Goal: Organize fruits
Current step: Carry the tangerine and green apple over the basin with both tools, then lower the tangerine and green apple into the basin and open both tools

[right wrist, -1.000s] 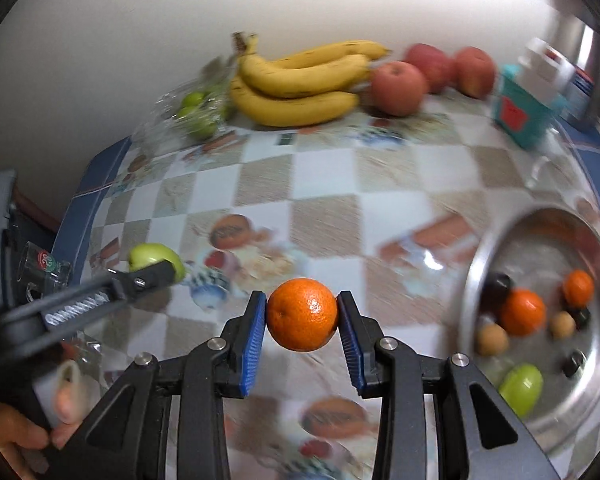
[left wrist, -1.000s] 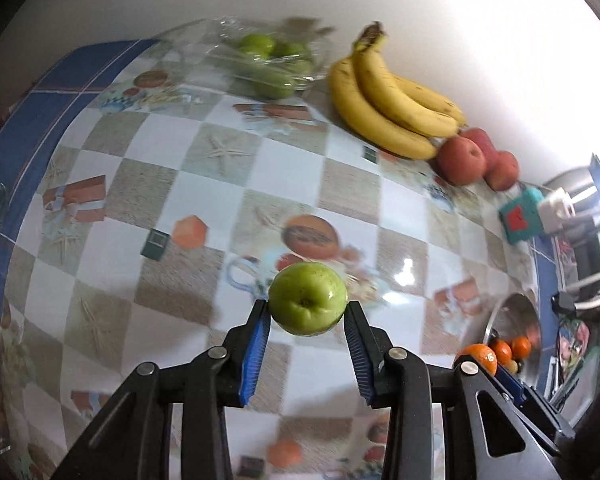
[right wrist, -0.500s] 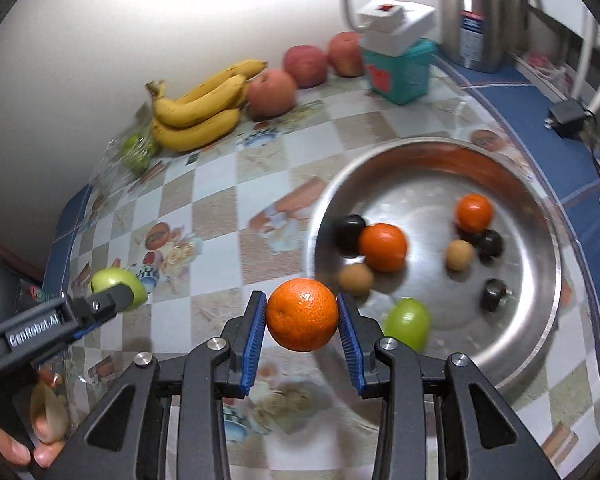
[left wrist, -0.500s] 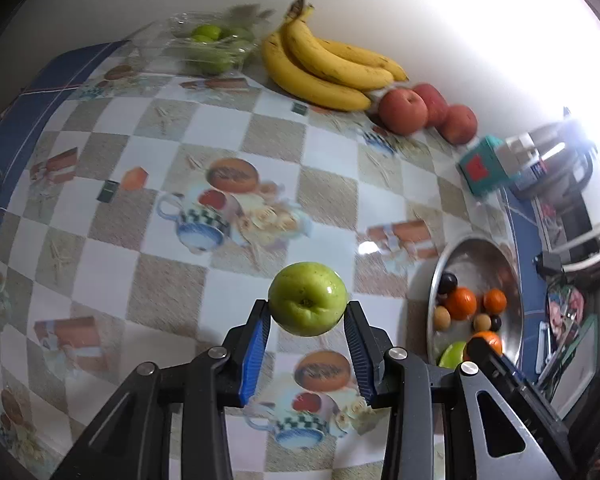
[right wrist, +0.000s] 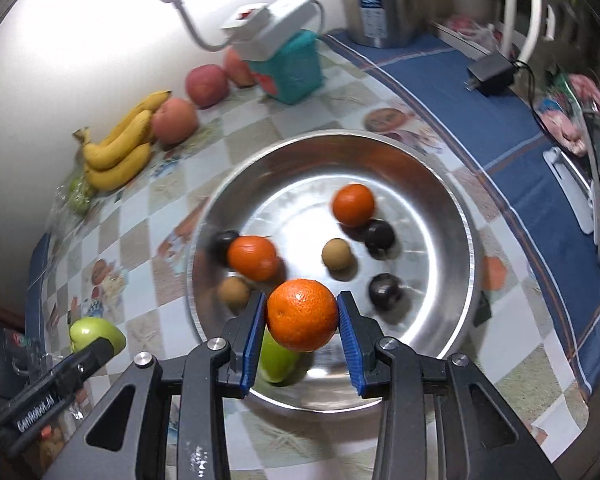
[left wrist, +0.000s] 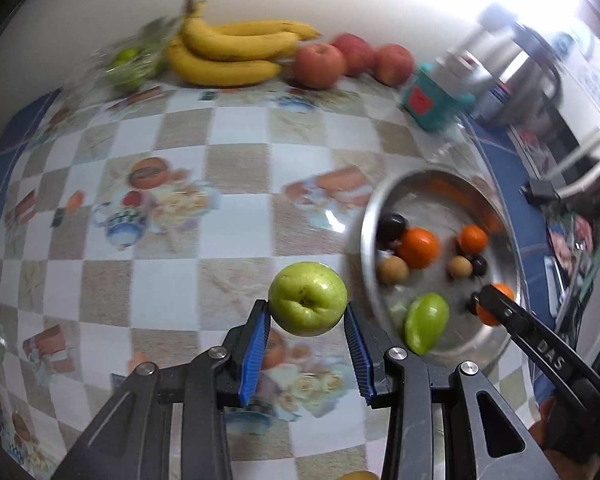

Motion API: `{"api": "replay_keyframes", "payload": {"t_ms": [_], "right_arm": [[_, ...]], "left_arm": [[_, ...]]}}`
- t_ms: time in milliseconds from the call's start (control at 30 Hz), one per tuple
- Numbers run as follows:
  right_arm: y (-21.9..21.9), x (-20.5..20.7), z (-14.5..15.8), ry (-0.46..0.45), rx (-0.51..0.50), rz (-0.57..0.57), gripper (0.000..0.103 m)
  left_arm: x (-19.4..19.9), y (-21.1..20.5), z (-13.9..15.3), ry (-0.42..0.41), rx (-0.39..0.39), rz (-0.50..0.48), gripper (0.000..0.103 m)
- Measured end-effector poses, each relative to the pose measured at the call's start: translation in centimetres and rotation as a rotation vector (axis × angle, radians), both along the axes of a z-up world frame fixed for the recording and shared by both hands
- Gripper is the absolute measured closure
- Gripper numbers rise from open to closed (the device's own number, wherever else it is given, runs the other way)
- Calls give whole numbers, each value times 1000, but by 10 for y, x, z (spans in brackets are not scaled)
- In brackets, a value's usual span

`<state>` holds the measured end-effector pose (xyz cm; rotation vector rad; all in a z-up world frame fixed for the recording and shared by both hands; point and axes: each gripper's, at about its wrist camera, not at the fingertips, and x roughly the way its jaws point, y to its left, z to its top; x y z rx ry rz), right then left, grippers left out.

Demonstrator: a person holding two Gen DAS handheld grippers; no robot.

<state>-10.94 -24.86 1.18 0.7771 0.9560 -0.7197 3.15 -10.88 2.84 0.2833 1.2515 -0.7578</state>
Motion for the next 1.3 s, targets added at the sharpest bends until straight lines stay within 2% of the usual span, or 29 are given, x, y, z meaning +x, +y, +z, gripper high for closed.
{"api": "replay_keyframes", "payload": {"t_ms": [200,300,800,1300], "right_arm": [[-13,-15,-5,17,20,-35,65],[-16,-18,-8,21,32,-39,65],[-18,-18,-21,51,82,-10,65],[-12,-12,-28,96,77,37,65]], "left_arm": [[-30,-34,-6,-3,-13,-118,62],[-36,-45,-11,5,-23,-138,62],[-35,-54,-22,2,5,-130,62],[-36,-61,-28,19,6,-143,62]]}}
